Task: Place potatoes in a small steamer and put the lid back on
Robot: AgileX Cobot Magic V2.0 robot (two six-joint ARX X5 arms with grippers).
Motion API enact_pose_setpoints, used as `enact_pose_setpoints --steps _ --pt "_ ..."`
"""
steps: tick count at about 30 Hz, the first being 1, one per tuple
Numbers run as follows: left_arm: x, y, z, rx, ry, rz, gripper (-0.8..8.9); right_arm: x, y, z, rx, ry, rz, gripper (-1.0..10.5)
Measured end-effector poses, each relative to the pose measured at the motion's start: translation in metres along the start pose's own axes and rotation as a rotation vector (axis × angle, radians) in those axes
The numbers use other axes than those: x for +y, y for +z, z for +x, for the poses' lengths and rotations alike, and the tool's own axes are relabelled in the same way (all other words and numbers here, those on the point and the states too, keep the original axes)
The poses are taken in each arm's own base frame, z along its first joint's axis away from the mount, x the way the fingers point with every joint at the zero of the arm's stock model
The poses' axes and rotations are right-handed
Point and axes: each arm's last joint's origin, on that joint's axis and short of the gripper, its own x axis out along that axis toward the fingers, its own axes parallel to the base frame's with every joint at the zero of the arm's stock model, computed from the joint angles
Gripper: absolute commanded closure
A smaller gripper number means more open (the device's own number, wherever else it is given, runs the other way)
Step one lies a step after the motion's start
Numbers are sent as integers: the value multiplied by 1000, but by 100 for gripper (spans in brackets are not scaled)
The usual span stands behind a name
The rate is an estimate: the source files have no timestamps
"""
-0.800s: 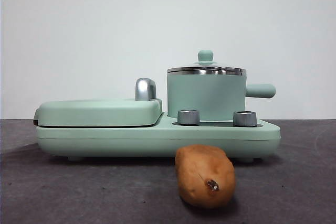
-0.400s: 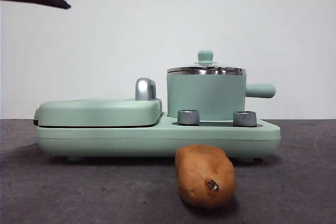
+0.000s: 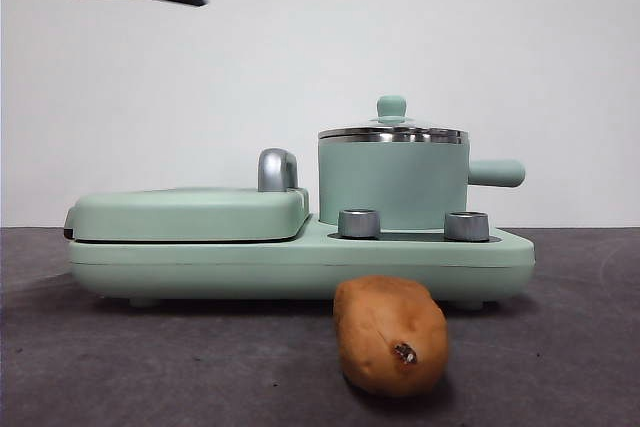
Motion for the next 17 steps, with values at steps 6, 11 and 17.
enact_pose_setpoints --steps 6,11,17 --pt "-8 39 33 65 82 36 376 0 0 0 0 0 0 448" --pt "-17 71 65 102 197 106 377 0 0 0 0 0 0 448" --pt "-21 93 113 169 350 187 377 0 0 0 0 0 1 448"
